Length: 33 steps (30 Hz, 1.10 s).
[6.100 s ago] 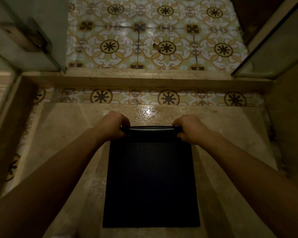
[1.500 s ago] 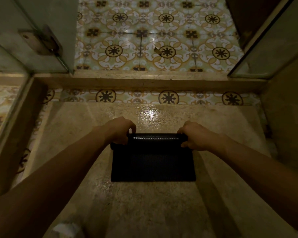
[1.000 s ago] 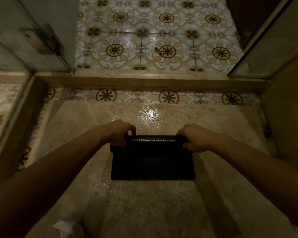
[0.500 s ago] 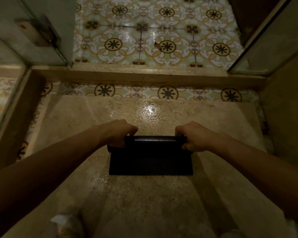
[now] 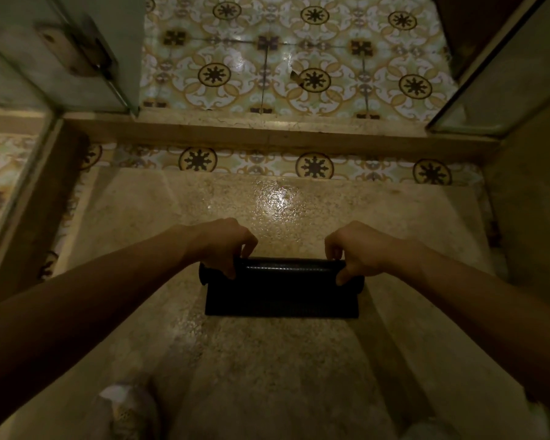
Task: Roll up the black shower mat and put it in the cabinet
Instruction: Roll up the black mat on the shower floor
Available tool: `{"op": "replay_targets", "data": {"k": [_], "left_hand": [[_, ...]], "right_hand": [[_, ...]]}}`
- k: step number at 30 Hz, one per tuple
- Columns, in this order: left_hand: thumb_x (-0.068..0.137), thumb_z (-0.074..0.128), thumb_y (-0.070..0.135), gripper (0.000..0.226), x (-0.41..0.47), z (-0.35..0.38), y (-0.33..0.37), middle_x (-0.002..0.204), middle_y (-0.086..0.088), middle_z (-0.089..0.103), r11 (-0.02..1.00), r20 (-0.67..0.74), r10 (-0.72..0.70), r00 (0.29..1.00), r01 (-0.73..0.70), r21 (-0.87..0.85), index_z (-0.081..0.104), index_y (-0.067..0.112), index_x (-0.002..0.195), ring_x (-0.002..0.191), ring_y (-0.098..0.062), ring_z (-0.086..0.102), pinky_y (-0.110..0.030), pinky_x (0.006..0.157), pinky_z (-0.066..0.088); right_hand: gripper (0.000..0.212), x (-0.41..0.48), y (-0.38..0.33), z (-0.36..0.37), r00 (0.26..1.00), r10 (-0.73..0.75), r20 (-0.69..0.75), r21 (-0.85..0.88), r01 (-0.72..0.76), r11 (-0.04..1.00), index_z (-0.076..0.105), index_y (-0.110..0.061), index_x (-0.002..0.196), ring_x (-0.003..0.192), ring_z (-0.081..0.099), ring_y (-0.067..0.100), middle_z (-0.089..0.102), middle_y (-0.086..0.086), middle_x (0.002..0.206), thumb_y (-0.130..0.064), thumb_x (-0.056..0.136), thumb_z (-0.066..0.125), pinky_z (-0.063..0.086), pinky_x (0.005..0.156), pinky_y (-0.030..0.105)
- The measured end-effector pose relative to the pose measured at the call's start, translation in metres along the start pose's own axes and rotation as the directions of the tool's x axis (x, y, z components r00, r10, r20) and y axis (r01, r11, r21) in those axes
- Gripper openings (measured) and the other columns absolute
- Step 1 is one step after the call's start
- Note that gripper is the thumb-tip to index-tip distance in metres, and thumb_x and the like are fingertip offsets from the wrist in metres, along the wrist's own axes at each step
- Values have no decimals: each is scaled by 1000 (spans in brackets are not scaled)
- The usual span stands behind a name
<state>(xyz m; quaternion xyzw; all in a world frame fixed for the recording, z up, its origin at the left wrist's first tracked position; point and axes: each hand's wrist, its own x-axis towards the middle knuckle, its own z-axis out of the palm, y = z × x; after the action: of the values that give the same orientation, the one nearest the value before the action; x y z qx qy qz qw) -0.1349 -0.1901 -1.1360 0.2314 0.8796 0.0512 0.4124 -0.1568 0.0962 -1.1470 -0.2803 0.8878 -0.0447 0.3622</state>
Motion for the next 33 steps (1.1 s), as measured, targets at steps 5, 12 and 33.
{"op": "replay_targets", "data": {"k": [5,12,33], "left_hand": [[72,83,29,45,0,5,-1,119,5,62,1000,25,18,1000,-17,-22,61,25,111,89,-12,56,-24,68,44],[68,86,28,50,-1,8,-3,113,6,70,989,50,-49,998,56,-138,63,25,112,87,-9,62,-25,71,50],[74,68,54,54,-19,85,15,106,-2,55,999,-69,19,997,-16,40,44,26,113,88,-16,51,-30,71,45]], "right_hand": [[66,-6,0,15,999,19,31,33,-21,999,58,-32,121,91,49,11,60,-5,120,-43,63,88,39,67,25],[60,-5,-8,10,986,14,165,29,-19,999,58,-29,129,93,58,12,66,-2,124,-35,73,80,47,79,28],[79,-27,-21,87,999,12,31,-45,-11,999,37,-30,103,79,44,13,40,-7,91,-58,43,79,42,62,29]]}}
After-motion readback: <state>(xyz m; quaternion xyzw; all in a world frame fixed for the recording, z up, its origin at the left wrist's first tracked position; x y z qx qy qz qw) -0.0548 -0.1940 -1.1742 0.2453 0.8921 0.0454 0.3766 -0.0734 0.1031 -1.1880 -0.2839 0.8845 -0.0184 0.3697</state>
